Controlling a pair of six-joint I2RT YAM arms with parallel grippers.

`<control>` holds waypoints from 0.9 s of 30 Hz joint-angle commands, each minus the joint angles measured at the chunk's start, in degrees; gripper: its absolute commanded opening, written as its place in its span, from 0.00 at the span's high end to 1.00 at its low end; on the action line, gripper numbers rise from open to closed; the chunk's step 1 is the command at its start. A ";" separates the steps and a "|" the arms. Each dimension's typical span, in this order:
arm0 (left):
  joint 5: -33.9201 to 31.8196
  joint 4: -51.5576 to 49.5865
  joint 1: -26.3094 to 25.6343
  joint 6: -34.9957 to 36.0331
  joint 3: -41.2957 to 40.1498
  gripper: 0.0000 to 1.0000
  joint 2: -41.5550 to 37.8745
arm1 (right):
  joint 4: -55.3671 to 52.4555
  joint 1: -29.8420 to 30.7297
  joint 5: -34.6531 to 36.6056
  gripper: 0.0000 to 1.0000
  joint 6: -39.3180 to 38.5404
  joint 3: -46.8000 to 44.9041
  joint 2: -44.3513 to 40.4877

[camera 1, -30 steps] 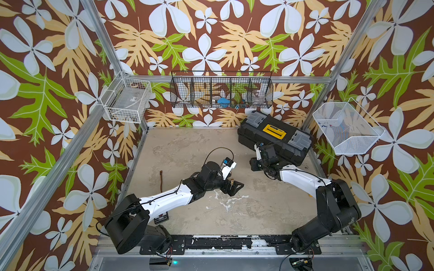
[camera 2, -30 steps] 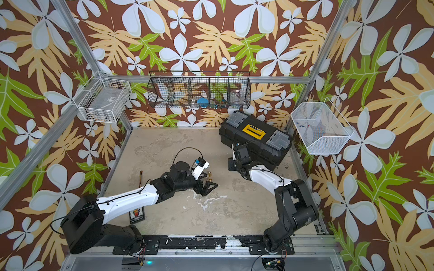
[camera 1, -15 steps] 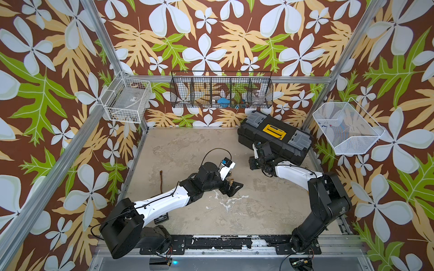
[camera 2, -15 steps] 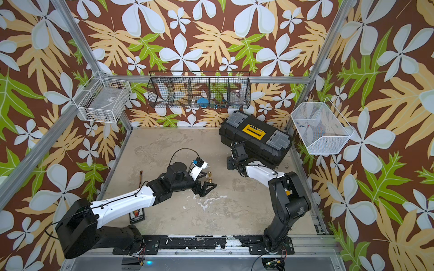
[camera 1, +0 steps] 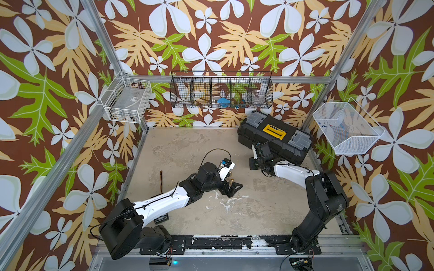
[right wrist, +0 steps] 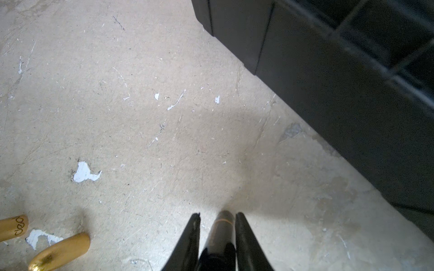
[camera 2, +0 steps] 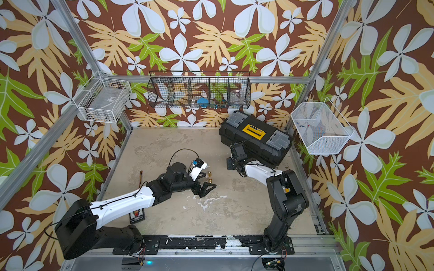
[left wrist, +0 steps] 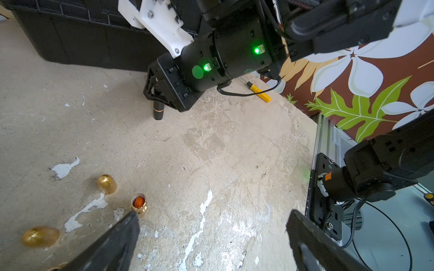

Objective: Open the lipstick cap
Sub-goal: Pick up the lipstick at the center of the board.

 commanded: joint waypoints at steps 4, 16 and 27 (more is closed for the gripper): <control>-2.03 2.16 -0.06 0.55 -0.83 0.00 -2.19 | 0.45 -0.02 -1.10 0.75 -1.17 -1.06 -3.35; -9.36 7.26 0.06 2.00 -4.54 0.00 -7.83 | -2.25 0.00 -18.28 0.76 -3.35 -6.08 -20.11; -8.24 14.14 0.01 14.56 -8.77 0.00 -10.59 | -9.01 0.12 -36.89 0.76 -5.06 -4.93 -28.71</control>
